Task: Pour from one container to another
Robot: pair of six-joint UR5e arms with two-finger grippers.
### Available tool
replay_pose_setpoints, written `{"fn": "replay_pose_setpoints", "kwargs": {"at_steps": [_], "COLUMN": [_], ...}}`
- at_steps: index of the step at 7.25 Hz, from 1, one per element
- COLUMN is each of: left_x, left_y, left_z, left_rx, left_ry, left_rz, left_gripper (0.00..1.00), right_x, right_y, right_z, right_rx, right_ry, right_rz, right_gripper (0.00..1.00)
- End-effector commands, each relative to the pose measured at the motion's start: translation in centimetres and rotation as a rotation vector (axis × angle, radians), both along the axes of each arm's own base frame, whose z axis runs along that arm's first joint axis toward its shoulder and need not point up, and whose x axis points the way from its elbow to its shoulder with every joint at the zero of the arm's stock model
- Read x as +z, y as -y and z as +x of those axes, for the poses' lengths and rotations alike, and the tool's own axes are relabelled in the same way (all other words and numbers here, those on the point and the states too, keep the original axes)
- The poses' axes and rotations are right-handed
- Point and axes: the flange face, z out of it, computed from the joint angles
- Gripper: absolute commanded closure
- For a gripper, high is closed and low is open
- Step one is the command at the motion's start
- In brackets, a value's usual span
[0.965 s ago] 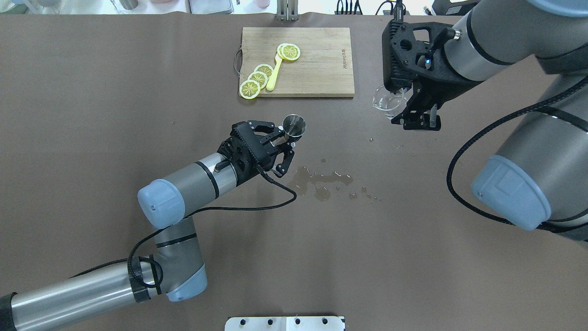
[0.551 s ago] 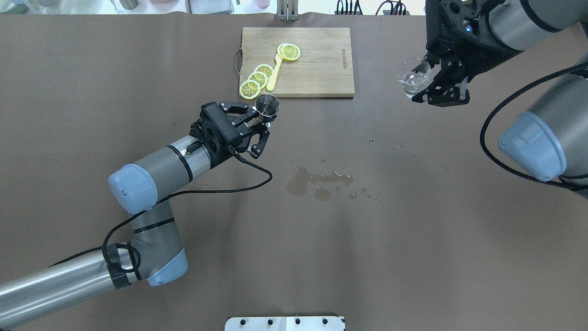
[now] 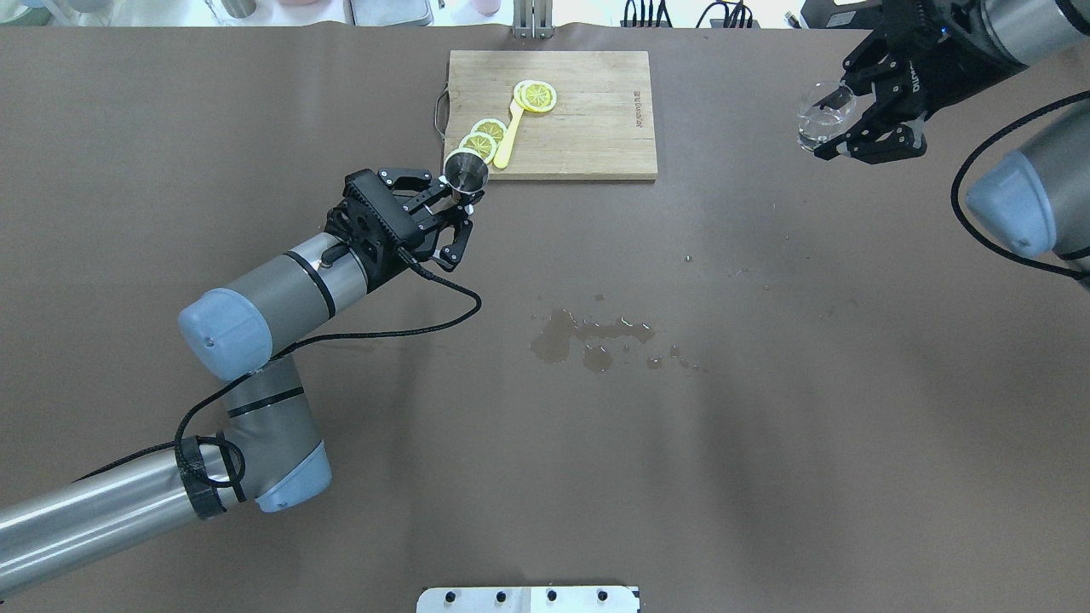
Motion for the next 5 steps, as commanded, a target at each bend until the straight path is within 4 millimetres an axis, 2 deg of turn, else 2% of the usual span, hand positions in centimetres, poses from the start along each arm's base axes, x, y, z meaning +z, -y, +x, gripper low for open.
{"fn": "replay_pose_setpoints", "kwargs": {"at_steps": [1,2,3,4,5], "left_x": [0.6,1.8,2.6,2.9,2.0], "left_y": [1.0,1.4,2.2,2.3,2.0], "left_z": [-0.8,-1.6,-3.1,-3.8,-4.6], "left_rx": [-0.032,-0.056,-0.097,-0.151,-0.167], "left_ry": [0.01,0.023,0.026,0.014,-0.009], "left_rz": [-0.004,-0.017,-0.031,-0.044,-0.038], "left_gripper": [1.0,1.0,1.0,1.0,1.0], "right_x": [6.9,8.8,11.4,14.2,15.8], "right_y": [1.9,2.0,2.4,2.6,2.3], "right_z": [0.7,0.6,0.3,0.2,0.2], "right_rx": [-0.028,-0.038,-0.045,-0.055,-0.049], "right_ry": [0.055,0.076,0.092,0.104,0.128], "right_rz": [0.022,0.046,0.055,0.065,0.048], "right_gripper": [1.0,1.0,1.0,1.0,1.0]}}
